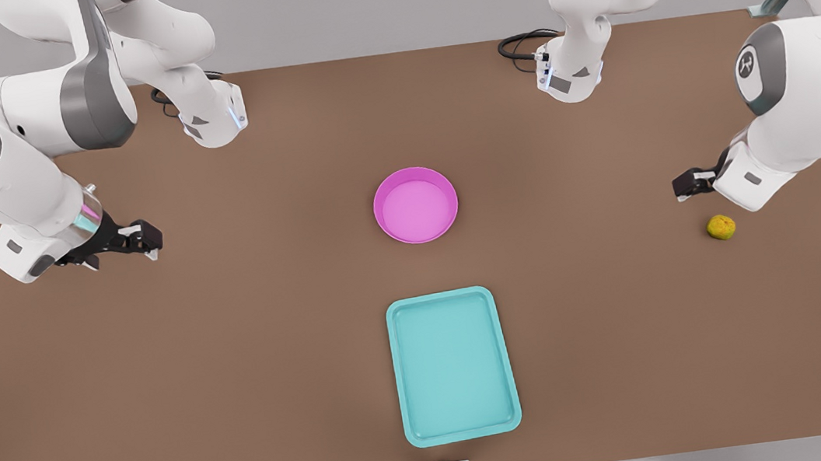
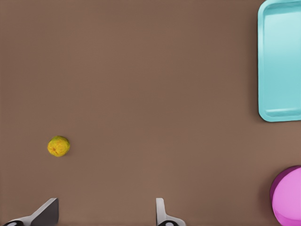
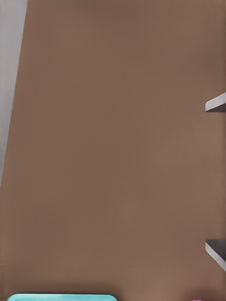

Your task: Place the orange on the plate with the left arm and the plate on the tray with the right arm

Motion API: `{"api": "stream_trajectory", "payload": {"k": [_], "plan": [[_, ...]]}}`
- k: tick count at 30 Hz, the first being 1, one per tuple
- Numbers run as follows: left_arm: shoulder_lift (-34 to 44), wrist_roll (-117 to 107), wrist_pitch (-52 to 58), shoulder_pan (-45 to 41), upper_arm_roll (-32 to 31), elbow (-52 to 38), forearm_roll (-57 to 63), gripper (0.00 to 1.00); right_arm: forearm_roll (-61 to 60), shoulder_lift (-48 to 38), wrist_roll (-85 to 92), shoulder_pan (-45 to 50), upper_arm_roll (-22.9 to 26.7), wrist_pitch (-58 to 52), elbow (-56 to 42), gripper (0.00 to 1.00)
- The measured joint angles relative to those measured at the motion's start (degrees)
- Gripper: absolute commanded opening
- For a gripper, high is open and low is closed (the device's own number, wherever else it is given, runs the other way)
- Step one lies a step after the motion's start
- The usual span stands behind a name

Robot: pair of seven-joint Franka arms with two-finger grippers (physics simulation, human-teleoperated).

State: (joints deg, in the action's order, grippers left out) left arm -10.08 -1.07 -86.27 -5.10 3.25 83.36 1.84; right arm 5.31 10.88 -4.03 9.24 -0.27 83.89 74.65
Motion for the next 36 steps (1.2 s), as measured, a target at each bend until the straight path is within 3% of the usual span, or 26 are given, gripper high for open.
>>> {"api": "stream_trajectory", "payload": {"k": [2,4,8,12,20,36], "plan": [[-1.1,0.0,-0.1,0.0,0.2,0.5,0.1,1.0,0.0,0.0,-0.1,0.0,0.0,0.1,0.0,1.0],[-3.1,0.0,-3.4,-0.5,3.0,7.9,0.3,1.0,0.0,0.0,-0.2,0.1,0.0,0.2,0.0,1.0],[-10.6,2.2,-15.8,6.8,9.1,18.2,-1.4,1.0,0.0,0.3,-0.3,0.2,0.0,0.3,0.0,1.0],[-12.8,6.9,-28.4,8.7,12.2,25.6,-4.0,1.0,0.0,0.3,-0.4,0.2,0.0,0.4,0.0,1.0],[-17.9,16.5,-43.5,11.1,13.3,28.7,-7.5,1.0,0.0,0.5,-0.5,0.2,-0.1,0.4,0.1,1.0],[-22.4,27.1,-50.8,12.9,14.6,30.0,-10.2,1.0,0.1,0.6,-0.4,0.3,-0.1,0.4,0.2,1.0]]}}
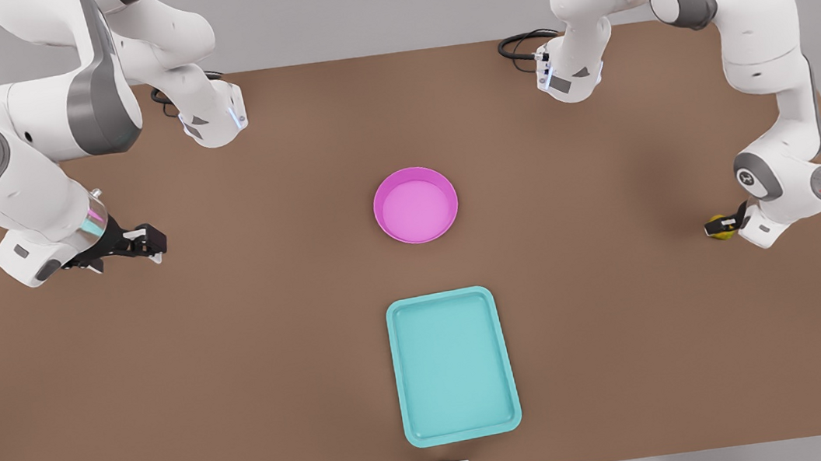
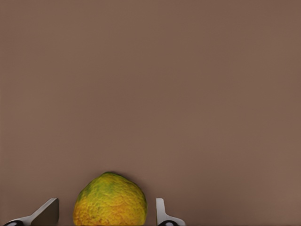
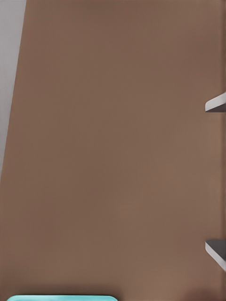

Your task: Place the orange on the plate with the left arm and the plate on the tray with the right arm

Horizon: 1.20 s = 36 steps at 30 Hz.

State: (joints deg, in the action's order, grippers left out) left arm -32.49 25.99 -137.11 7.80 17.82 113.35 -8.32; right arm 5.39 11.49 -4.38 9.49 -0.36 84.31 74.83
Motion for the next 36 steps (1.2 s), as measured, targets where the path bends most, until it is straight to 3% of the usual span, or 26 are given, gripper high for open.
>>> {"api": "stream_trajectory", "payload": {"k": [7,11,18,22,25,27,30,36], "plan": [[-1.7,2.3,-1.2,-0.1,-0.1,0.1,-0.8,1.0,0.0,0.0,0.1,-0.1,0.0,0.0,0.1,1.0],[-2.1,3.1,-1.6,-0.1,-0.1,-0.1,-1.0,0.66,0.0,0.0,0.1,-0.1,0.0,0.0,0.0,1.0],[1.5,3.3,1.2,-2.1,0.0,-0.2,-0.8,0.65,0.0,0.0,0.1,-0.1,0.0,0.0,0.0,1.0],[7.5,1.0,8.7,-15.4,-1.0,-3.0,-0.7,0.65,0.0,0.0,0.1,-0.2,0.0,0.0,0.0,1.0],[6.8,-3.4,15.6,-34.4,-1.9,-11.8,-1.0,0.65,0.0,0.0,0.1,-0.3,0.0,-0.4,0.1,1.0],[4.0,-8.4,18.7,-45.0,-6.2,-17.5,-1.7,0.65,-0.1,0.4,0.1,-0.4,0.0,-0.7,0.1,1.0],[1.5,-17.2,22.1,-50.9,-15.5,-22.4,-2.2,0.65,-0.3,1.1,0.2,-0.1,-0.1,-1.2,-0.2,1.0],[-3.8,-32.8,28.5,-56.2,-19.0,-23.7,-2.4,0.66,-1.7,4.5,0.1,2.5,-2.4,-4.0,3.6,1.0]]}}
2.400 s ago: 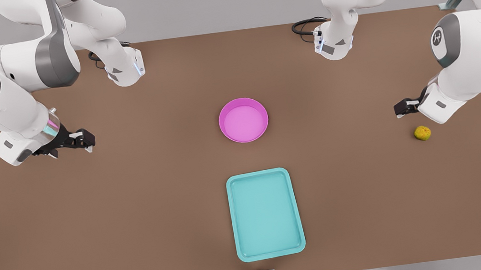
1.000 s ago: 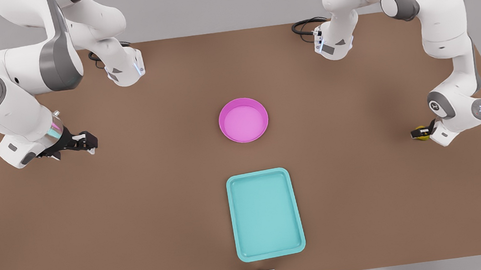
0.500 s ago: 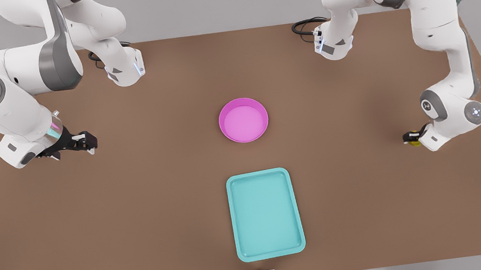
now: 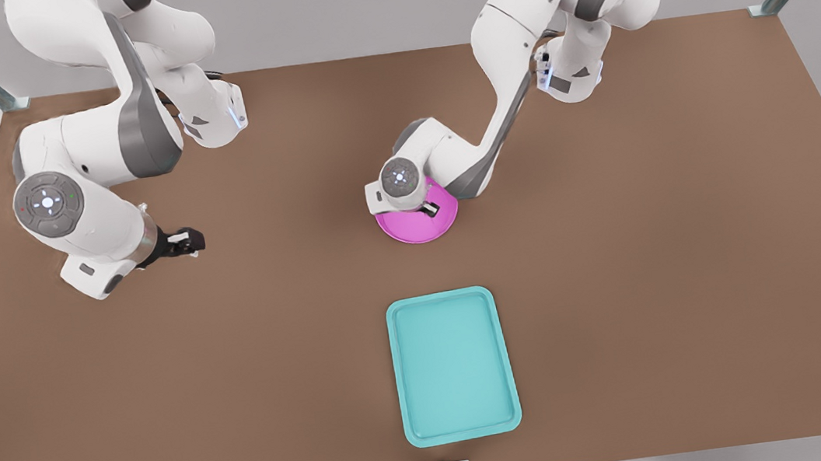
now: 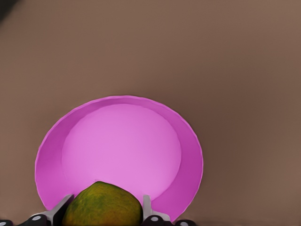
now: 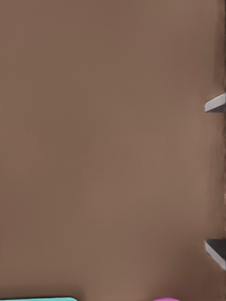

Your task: Place the orange on the plate with the left arm and the plate on the tray with the right arm

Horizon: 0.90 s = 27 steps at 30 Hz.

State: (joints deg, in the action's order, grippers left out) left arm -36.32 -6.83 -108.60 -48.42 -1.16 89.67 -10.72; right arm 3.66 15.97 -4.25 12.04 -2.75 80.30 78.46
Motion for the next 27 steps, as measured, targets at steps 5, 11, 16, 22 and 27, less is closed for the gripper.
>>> {"api": "stream_trajectory", "payload": {"k": [5,11,16,22,27], "plan": [[-2.7,-9.3,2.4,-0.6,0.2,0.3,1.6,1.0,-9.5,4.8,-0.1,1.6,-0.6,4.0,9.0,1.0],[16.9,-10.9,18.8,0.6,36.7,-9.2,1.5,1.0,-20.5,-7.4,-0.3,4.9,-3.3,20.3,37.2,1.0],[20.4,-5.7,30.0,19.8,29.3,-11.4,3.7,1.0,-34.4,-1.2,-0.3,14.2,-3.9,39.9,44.4,1.0],[30.9,-1.1,25.4,48.4,-1.6,-2.8,11.8,1.0,-48.4,6.7,0.7,16.3,-6.0,55.5,44.8,1.0],[29.9,1.7,23.8,48.1,-2.1,-4.2,12.9,1.0,-51.6,7.7,1.5,18.0,-6.6,60.7,45.0,1.0]]}}
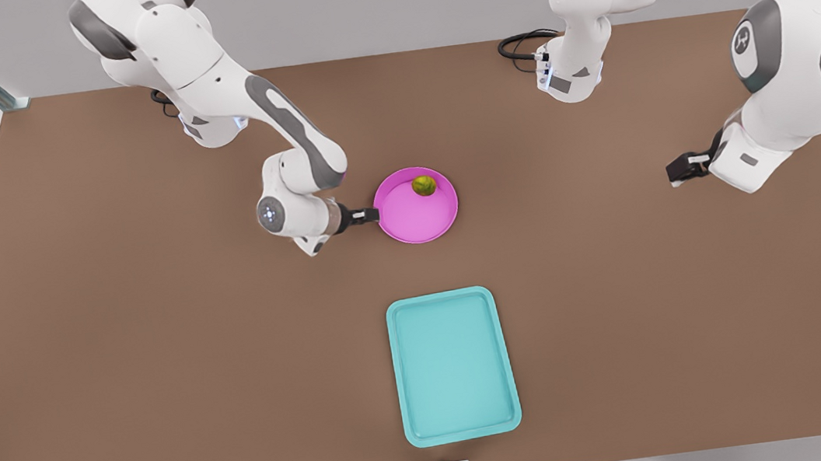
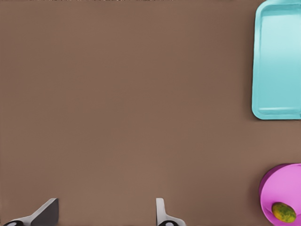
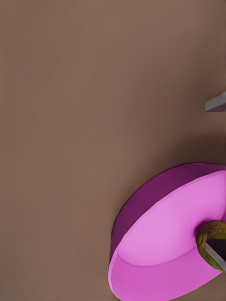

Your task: Place the orange on the plate with the left arm and the plate on the tray with the right arm

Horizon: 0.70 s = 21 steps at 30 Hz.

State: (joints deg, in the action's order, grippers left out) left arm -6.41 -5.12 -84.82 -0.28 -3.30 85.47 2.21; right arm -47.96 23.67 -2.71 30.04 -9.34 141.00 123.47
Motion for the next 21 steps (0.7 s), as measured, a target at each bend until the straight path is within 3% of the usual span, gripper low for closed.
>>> {"api": "stream_trajectory", "payload": {"k": [14,17,21], "plan": [[-1.2,4.7,-1.4,0.6,0.7,-0.2,-1.3,1.0,-1.0,3.1,1.3,5.5,-0.1,3.2,-0.7,1.0],[-1.3,5.3,-2.1,0.6,0.9,-0.2,-1.8,1.0,-1.2,3.5,1.6,5.5,-0.1,3.3,-0.8,0.71],[-1.4,6.0,-3.0,0.5,1.2,-0.2,-2.0,1.0,-1.1,4.6,1.8,5.1,-0.1,3.3,-1.4,0.62]]}}
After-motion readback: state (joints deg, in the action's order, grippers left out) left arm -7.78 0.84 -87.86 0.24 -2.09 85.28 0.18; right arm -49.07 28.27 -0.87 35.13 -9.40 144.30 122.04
